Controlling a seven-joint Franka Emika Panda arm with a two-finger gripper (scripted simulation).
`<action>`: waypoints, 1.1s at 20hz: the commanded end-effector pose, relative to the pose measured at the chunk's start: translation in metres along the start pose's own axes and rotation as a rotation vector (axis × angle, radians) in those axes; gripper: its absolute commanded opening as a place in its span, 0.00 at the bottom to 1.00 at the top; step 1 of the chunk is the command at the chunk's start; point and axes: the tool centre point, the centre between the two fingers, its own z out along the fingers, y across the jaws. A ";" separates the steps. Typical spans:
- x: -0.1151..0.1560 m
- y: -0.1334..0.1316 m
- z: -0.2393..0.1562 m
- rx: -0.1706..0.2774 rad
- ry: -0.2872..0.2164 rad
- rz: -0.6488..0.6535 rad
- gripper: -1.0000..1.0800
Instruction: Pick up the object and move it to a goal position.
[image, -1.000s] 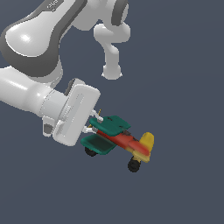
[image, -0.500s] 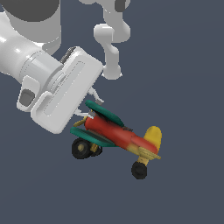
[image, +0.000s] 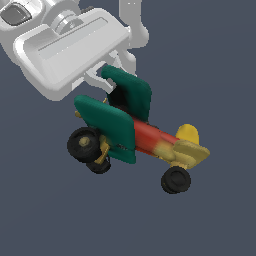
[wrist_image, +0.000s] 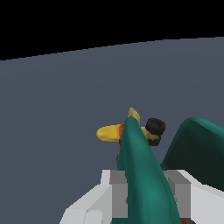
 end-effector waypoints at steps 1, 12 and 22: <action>0.022 -0.016 -0.014 -0.041 0.011 -0.096 0.00; 0.068 -0.081 -0.048 -0.164 0.038 -0.385 0.00; 0.076 -0.100 -0.057 -0.196 0.046 -0.458 0.00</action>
